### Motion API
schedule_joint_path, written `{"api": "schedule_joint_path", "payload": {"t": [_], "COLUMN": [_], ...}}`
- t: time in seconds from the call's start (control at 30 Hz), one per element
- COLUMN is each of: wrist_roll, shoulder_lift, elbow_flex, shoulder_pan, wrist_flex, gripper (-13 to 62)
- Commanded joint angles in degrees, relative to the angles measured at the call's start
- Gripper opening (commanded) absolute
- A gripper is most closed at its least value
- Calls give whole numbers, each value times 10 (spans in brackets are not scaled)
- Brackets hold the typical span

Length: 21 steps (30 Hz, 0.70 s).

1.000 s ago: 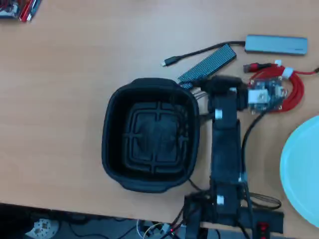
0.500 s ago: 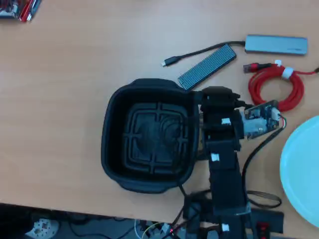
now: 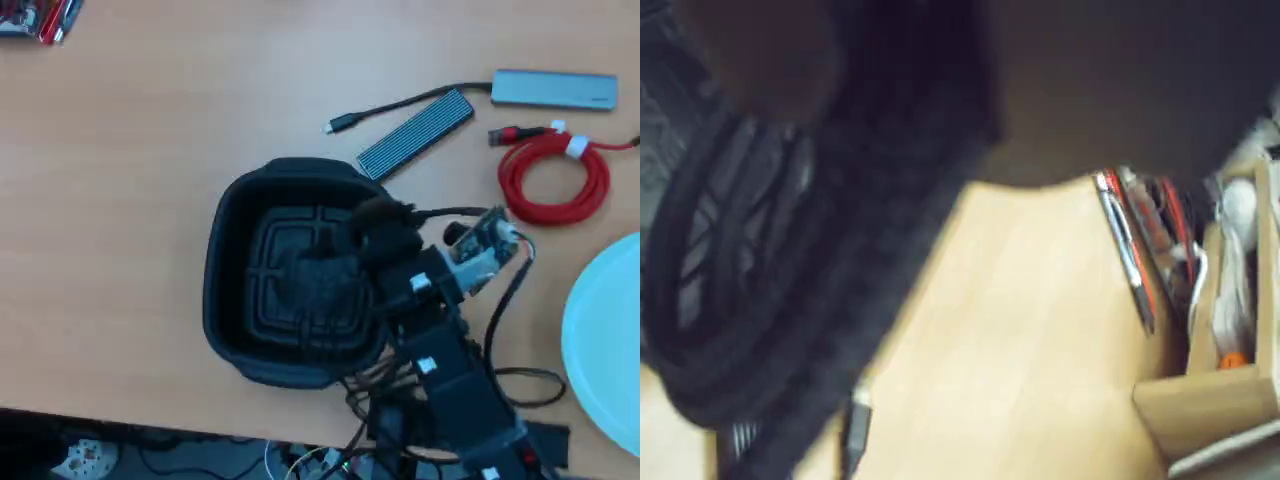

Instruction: Put a black charging cable in a black bowl and put a red charging cable in a green bowl

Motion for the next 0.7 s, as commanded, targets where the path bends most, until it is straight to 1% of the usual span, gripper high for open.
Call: {"api": "schedule_joint_path", "payload": {"t": [0.0,0.2,0.3,0.47,0.57,0.67], "wrist_roll": [7,7,8,6,6,6], "shoulder_lift": [20,19,15,15,18,15], "elbow_flex": [-54,2,34,145,221,260], "shoulder_pan": [-40,-133,-171,-229,-241,-253], "wrist_flex": [-72,-76,-106,-218,-295,-357], "gripper": [-64,-64,-63,-64,-63,-63]}}
